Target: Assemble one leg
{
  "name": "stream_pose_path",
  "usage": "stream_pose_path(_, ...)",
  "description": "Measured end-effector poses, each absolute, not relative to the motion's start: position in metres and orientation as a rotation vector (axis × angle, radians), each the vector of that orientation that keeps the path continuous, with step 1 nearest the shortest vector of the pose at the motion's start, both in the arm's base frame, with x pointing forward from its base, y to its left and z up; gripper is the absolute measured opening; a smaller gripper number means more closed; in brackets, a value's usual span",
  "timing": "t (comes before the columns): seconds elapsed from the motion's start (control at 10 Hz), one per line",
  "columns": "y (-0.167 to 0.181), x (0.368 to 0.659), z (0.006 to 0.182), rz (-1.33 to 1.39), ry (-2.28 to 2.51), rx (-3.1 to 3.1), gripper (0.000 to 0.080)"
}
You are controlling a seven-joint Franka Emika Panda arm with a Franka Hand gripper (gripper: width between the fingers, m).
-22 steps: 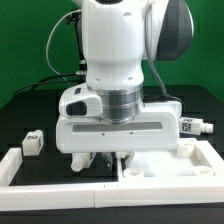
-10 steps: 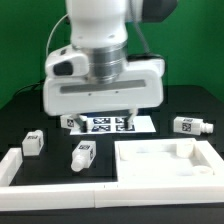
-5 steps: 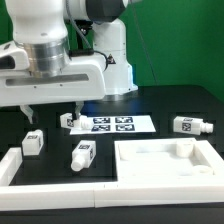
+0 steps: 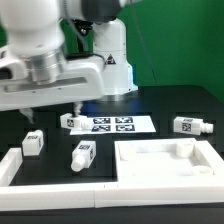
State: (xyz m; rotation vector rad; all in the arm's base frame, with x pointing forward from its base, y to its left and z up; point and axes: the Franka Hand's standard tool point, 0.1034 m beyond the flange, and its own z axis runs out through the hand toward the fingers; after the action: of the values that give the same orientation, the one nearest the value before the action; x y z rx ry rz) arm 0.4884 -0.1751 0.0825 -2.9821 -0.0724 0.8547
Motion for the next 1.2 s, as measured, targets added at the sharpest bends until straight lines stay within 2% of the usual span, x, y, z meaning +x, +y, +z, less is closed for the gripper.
stream_pose_path(0.2,-0.179,0.479,0.064,1.029,-0.062,-2.932,0.0648)
stream_pose_path(0.5,-0.174,0.472,0.06,1.271,-0.062,-2.815,0.0648)
stream_pose_path(0.6,-0.18,0.473,0.054,1.313,-0.07,-2.797,0.0648)
stream_pose_path(0.8,-0.2,0.474,0.04,1.359,-0.012,-2.808,0.0648)
stream_pose_path(1.2,-0.199,0.473,0.037,1.363,0.005,-2.812,0.0648)
